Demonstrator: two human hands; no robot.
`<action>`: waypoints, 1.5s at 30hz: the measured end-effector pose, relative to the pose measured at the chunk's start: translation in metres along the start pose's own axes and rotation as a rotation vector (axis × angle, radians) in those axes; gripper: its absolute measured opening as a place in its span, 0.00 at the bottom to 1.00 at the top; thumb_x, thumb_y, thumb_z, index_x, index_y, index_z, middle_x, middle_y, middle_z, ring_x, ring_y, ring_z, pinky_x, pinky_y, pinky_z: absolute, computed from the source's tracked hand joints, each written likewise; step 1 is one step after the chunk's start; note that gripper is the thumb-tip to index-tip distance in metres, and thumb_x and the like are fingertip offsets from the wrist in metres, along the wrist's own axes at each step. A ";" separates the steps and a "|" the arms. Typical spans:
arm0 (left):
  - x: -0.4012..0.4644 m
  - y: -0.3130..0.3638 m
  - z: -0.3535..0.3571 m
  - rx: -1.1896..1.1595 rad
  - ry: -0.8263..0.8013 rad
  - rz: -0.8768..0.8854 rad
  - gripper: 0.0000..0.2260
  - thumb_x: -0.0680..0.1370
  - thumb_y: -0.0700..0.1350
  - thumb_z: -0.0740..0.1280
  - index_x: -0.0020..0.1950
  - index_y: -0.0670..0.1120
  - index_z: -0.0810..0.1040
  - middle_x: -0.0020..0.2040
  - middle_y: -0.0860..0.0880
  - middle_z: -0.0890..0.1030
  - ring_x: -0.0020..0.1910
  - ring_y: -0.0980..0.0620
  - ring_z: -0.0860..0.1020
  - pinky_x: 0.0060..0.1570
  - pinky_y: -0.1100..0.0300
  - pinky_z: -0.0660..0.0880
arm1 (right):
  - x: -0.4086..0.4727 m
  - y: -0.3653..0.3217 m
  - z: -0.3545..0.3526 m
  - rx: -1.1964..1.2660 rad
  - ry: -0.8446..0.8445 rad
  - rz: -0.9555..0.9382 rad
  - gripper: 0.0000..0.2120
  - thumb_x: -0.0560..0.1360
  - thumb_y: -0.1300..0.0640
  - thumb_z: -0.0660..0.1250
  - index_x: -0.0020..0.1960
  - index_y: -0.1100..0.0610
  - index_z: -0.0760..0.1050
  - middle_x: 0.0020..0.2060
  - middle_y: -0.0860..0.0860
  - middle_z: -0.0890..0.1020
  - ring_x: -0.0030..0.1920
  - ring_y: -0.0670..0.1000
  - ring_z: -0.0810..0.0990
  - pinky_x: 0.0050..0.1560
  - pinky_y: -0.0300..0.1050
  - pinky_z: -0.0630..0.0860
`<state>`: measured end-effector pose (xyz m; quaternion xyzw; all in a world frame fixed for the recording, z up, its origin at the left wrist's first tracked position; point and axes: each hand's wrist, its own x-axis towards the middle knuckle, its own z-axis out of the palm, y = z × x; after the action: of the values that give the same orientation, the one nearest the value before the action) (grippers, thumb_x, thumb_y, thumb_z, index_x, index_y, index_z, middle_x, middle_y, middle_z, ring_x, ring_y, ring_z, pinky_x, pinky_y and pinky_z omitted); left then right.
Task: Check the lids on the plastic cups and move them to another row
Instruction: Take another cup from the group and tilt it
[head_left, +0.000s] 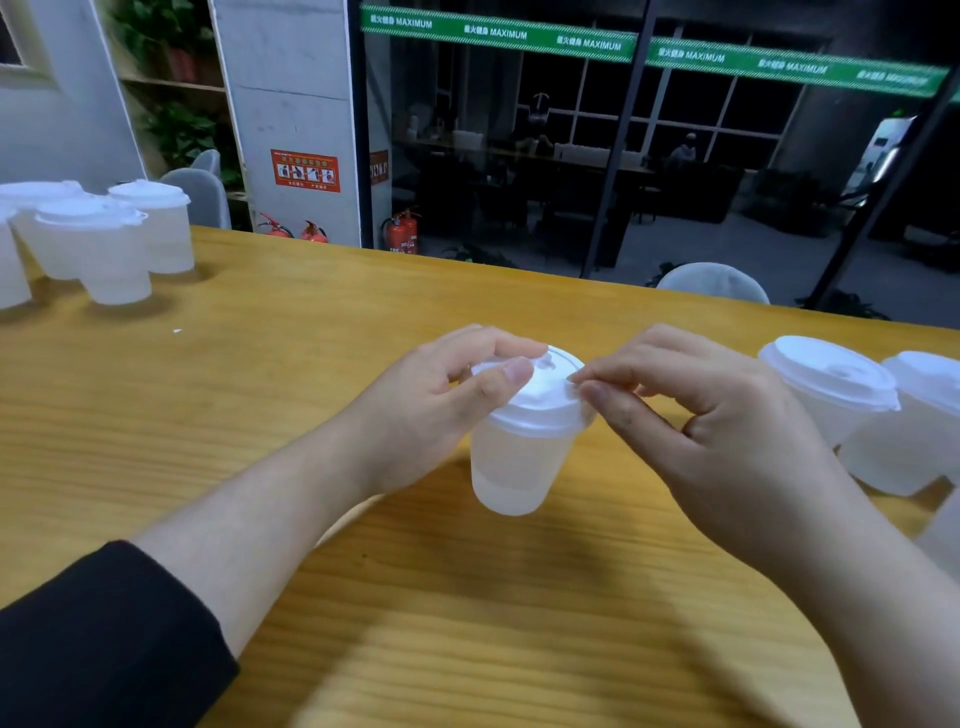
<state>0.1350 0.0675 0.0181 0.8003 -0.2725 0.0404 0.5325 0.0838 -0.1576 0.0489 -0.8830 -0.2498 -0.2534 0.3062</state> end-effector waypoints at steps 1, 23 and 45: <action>0.000 -0.001 0.000 0.001 0.000 -0.002 0.19 0.75 0.69 0.59 0.60 0.66 0.80 0.62 0.62 0.80 0.64 0.58 0.77 0.60 0.59 0.73 | -0.001 0.000 -0.003 -0.020 -0.027 0.000 0.08 0.79 0.45 0.65 0.52 0.43 0.83 0.46 0.39 0.80 0.53 0.45 0.78 0.48 0.33 0.71; 0.003 -0.007 -0.004 0.040 -0.024 0.035 0.33 0.69 0.81 0.58 0.67 0.64 0.78 0.65 0.64 0.78 0.66 0.60 0.76 0.67 0.51 0.74 | -0.006 -0.018 -0.001 -0.093 -0.045 0.147 0.14 0.72 0.34 0.65 0.52 0.40 0.75 0.48 0.38 0.73 0.54 0.39 0.74 0.49 0.28 0.68; 0.013 0.026 0.049 -0.982 0.162 -0.508 0.25 0.82 0.64 0.61 0.67 0.47 0.81 0.55 0.43 0.85 0.46 0.41 0.83 0.43 0.52 0.82 | 0.033 -0.009 0.007 0.432 0.120 0.386 0.38 0.68 0.37 0.74 0.75 0.45 0.70 0.68 0.38 0.74 0.57 0.30 0.74 0.44 0.20 0.70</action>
<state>0.1229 0.0119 0.0234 0.4933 -0.0161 -0.1593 0.8550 0.1051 -0.1373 0.0672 -0.8120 -0.1070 -0.1833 0.5437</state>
